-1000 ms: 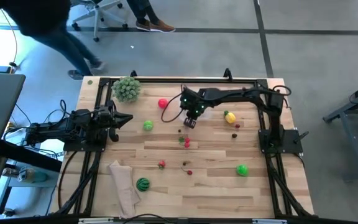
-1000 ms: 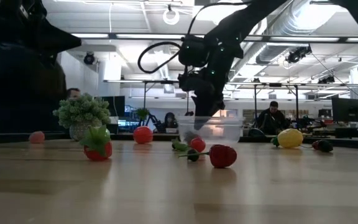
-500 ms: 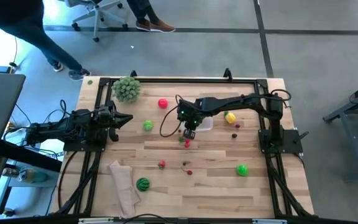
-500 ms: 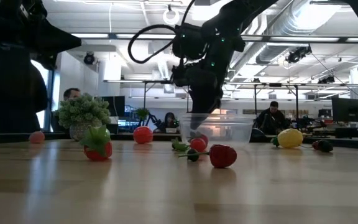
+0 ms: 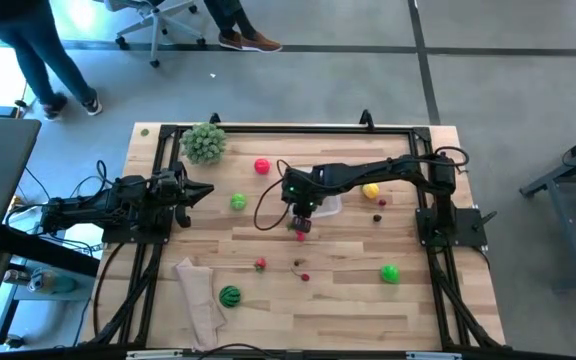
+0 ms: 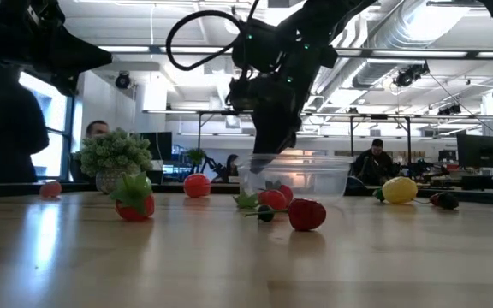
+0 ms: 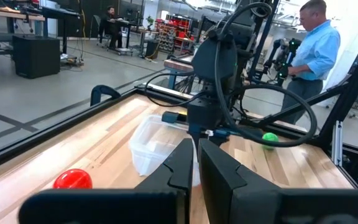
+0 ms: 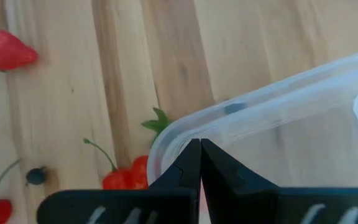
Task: Pick and placing Produce into tupperware
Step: Move the transparent container to the center of the table
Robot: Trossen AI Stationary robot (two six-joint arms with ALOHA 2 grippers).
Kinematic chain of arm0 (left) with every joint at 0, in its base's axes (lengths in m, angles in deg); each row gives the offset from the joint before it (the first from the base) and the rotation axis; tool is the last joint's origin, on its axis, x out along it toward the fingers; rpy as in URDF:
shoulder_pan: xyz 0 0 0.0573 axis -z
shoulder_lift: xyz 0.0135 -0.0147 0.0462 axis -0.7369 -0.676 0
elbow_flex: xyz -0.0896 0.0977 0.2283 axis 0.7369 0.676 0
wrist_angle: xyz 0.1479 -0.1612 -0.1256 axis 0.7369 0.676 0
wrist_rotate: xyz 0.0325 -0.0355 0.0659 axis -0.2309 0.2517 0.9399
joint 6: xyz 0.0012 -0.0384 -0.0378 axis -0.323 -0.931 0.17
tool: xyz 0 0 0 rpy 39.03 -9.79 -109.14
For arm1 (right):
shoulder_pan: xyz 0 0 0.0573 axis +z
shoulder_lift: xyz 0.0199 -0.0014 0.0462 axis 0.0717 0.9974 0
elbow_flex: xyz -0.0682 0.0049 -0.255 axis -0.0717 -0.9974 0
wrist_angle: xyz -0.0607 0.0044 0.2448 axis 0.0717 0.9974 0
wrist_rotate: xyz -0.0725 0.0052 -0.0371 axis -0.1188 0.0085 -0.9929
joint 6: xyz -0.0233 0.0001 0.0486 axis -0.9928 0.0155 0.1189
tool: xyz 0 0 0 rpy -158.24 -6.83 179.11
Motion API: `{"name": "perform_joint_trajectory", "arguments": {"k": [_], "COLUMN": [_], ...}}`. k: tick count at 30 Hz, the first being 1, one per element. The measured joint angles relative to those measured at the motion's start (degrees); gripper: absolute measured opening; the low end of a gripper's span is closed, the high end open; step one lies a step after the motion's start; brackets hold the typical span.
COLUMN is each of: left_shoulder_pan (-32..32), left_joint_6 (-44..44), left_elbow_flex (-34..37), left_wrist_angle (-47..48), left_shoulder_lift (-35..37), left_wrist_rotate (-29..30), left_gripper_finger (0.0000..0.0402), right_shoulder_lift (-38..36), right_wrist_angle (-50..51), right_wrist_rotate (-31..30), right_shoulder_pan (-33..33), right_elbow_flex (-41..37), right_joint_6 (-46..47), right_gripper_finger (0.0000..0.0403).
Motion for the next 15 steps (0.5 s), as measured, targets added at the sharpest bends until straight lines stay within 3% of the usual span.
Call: {"name": "perform_joint_trajectory", "arguments": {"k": [15], "left_shoulder_pan": [-0.02], "left_joint_6": [-1.37], "left_elbow_flex": [0.00], "left_wrist_angle": [0.04], "left_shoulder_lift": [0.00], "left_wrist_rotate": [0.00], "left_gripper_finger": [0.0017], "right_shoulder_lift": [0.44], "right_wrist_angle": [-5.22], "right_wrist_rotate": [3.04], "right_shoulder_pan": [-0.13], "right_elbow_flex": [0.00], "right_joint_6": [0.08], "right_gripper_finger": [0.0002]}}
